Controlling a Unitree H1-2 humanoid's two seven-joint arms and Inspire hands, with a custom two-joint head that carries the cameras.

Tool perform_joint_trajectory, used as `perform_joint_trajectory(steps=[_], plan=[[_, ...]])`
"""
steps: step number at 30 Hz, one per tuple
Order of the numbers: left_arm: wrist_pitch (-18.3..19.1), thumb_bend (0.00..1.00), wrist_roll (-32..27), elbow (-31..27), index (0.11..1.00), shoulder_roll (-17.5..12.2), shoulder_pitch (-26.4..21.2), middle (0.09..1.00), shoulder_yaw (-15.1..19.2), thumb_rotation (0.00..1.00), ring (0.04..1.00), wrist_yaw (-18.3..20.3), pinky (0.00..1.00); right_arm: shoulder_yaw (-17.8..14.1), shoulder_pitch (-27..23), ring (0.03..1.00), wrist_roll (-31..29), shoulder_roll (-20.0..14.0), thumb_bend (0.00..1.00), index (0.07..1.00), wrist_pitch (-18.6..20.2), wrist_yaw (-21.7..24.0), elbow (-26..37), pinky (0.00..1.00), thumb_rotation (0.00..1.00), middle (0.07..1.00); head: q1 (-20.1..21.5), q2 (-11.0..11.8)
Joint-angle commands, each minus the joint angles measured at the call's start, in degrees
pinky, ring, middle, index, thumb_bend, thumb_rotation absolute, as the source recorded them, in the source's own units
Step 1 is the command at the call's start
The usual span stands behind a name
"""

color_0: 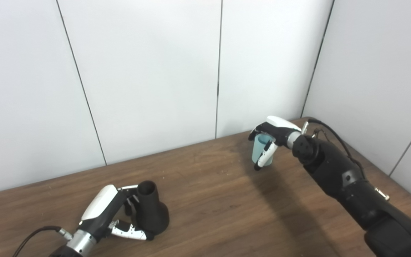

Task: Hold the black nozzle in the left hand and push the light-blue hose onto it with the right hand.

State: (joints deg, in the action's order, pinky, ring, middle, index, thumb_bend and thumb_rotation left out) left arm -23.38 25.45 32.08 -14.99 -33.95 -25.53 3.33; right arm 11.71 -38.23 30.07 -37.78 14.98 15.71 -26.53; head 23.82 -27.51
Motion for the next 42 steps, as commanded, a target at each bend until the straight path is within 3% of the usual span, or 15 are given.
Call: perform_joint_trajectory(steps=[1,4,24,30,42], plan=[[3.5,0.53,2.2,1.7,0.488,-1.9,2.3,0.481,-0.8,0.0,0.467,3.8,0.49,-0.9,-1.8,0.582,0.4,-1.5,0.63,0.545,-2.2,-2.4,2.1,0.52,0.0,0.566,0.0,-0.1],[3.7,0.53,2.2,1.1,0.488,-2.0,2.5,0.481,-0.8,0.0,0.468,4.0,0.5,-1.7,-1.5,0.481,0.2,-1.2,0.53,0.484,-3.3,-4.0,1.9,0.45,0.0,0.5,0.0,-0.3],[5.6,0.53,2.5,-0.6,0.486,-1.5,3.1,0.485,-1.0,0.0,0.489,4.8,0.49,-2.5,0.0,0.484,0.9,-2.0,0.52,0.456,-8.2,-7.4,2.9,0.47,0.0,0.496,-1.5,-1.4],[6.6,0.53,2.8,-1.3,0.488,-1.1,2.9,0.481,-1.3,0.0,0.47,5.0,0.49,-2.6,-1.0,0.465,0.3,-1.3,0.52,0.464,-11.4,-6.9,8.2,0.46,0.0,0.497,-3.4,-1.8],[10.6,0.53,3.2,-4.2,0.488,0.2,3.0,0.48,-1.8,0.0,0.467,6.2,0.48,-1.4,-7.3,0.447,-2.2,1.2,0.52,0.485,-14.7,1.1,23.4,0.41,0.0,0.484,-8.5,-2.5]])
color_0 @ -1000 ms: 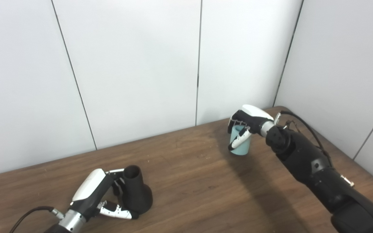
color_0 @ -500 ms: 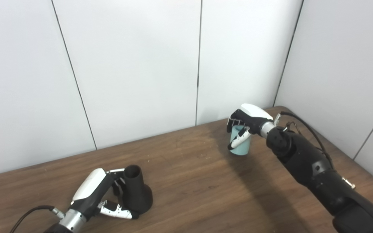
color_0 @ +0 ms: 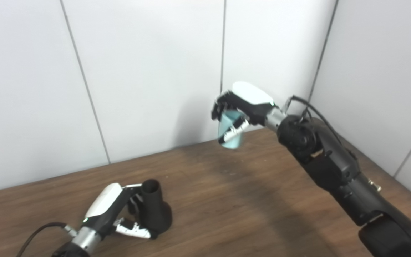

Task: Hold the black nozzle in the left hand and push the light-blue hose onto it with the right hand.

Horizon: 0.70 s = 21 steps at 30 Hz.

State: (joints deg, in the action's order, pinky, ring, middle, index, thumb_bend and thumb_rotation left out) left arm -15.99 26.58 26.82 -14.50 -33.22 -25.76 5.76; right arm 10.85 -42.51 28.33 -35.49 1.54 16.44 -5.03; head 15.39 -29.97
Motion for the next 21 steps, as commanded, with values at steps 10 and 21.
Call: perform_joint_trajectory(steps=[10,21], plan=[[5.1,0.53,3.4,0.1,0.499,1.1,1.9,0.458,-2.0,0.0,0.448,3.4,0.44,-0.6,-6.3,0.429,-3.0,1.0,0.52,0.477,-3.3,5.5,8.8,0.38,0.0,0.506,-5.6,-1.1],[8.1,0.53,3.8,-1.0,0.491,1.8,0.9,0.467,-2.9,0.0,0.477,4.8,0.45,0.1,-8.8,0.44,-4.1,4.3,0.5,0.496,-6.8,7.7,10.0,0.34,0.0,0.503,-8.6,-2.4]])
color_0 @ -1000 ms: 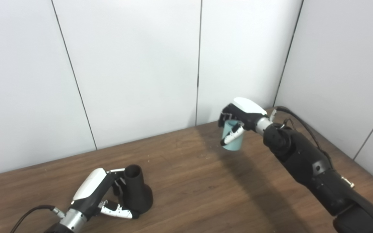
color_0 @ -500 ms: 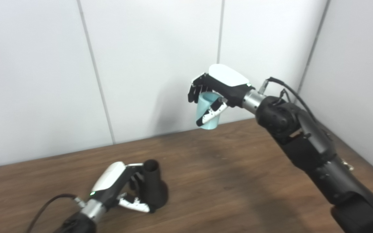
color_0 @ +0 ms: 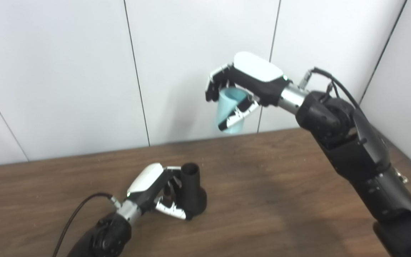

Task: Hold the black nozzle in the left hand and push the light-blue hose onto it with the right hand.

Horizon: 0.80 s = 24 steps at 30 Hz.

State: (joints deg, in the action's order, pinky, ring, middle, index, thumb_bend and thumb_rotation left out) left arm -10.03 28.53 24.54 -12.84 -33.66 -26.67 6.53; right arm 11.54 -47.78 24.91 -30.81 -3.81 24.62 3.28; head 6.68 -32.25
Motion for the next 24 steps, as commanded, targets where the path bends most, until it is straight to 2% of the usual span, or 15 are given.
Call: perform_joint_trajectory(steps=[1,9,15,20,24], plan=[[2.4,0.53,1.9,1.2,0.49,0.2,1.3,0.469,-2.0,0.0,0.48,4.2,0.46,-0.6,-3.6,0.439,-0.6,0.0,0.5,0.496,-1.5,-0.5,1.6,0.34,0.0,0.504,-0.2,-0.2],[3.2,0.53,2.2,0.6,0.485,0.4,0.9,0.477,-2.4,0.0,0.472,4.7,0.46,-0.7,-2.1,0.436,-0.9,3.7,0.5,0.488,0.9,-0.3,2.9,0.36,0.0,0.491,-1.9,-0.7],[3.1,0.53,2.8,0.8,0.486,0.6,0.7,0.477,-2.7,0.0,0.464,4.1,0.44,-0.8,-1.2,0.444,-2.0,5.3,0.5,0.492,0.4,-0.6,2.1,0.34,0.0,0.493,-3.2,-0.8],[3.6,0.53,2.7,0.9,0.487,1.1,0.7,0.475,-2.7,0.0,0.464,4.2,0.43,0.1,-0.1,0.446,-1.6,7.1,0.5,0.496,0.1,-1.0,1.4,0.34,0.0,0.498,-4.0,-0.9],[4.1,0.53,2.6,0.1,0.487,1.2,0.9,0.474,-2.6,0.0,0.465,4.4,0.43,1.0,0.6,0.444,-0.4,8.3,0.5,0.495,1.9,-0.4,1.3,0.34,0.0,0.501,-4.6,-1.2]])
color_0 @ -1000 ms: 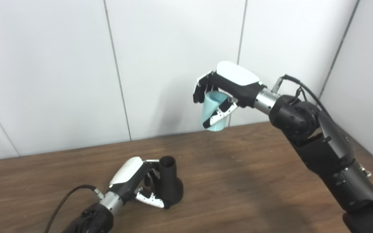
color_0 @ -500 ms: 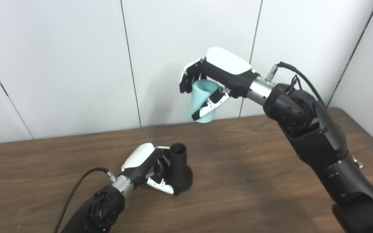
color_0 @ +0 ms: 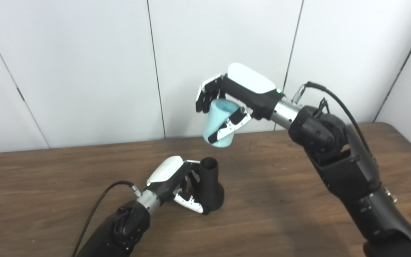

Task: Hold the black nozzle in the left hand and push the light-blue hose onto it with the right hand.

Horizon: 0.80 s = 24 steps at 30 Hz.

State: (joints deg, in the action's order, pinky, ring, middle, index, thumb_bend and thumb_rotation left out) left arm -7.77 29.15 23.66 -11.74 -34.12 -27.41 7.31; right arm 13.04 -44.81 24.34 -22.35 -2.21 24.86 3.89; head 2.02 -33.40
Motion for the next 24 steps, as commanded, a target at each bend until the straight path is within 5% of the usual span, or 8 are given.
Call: perform_joint_trajectory(steps=[1,24], plan=[[1.8,0.53,2.0,0.9,0.487,0.1,1.4,0.474,-1.9,0.0,0.466,3.6,0.43,-0.3,-2.3,0.445,0.5,-0.1,0.5,0.493,0.5,-0.5,0.7,0.34,0.0,0.503,0.0,0.0],[4.3,0.53,1.5,-1.4,0.491,-0.3,1.9,0.465,-1.9,0.0,0.439,5.0,0.41,1.5,-0.2,0.435,0.8,0.3,0.5,0.496,0.5,1.0,-0.8,0.35,0.0,0.5,-0.9,-1.6]])
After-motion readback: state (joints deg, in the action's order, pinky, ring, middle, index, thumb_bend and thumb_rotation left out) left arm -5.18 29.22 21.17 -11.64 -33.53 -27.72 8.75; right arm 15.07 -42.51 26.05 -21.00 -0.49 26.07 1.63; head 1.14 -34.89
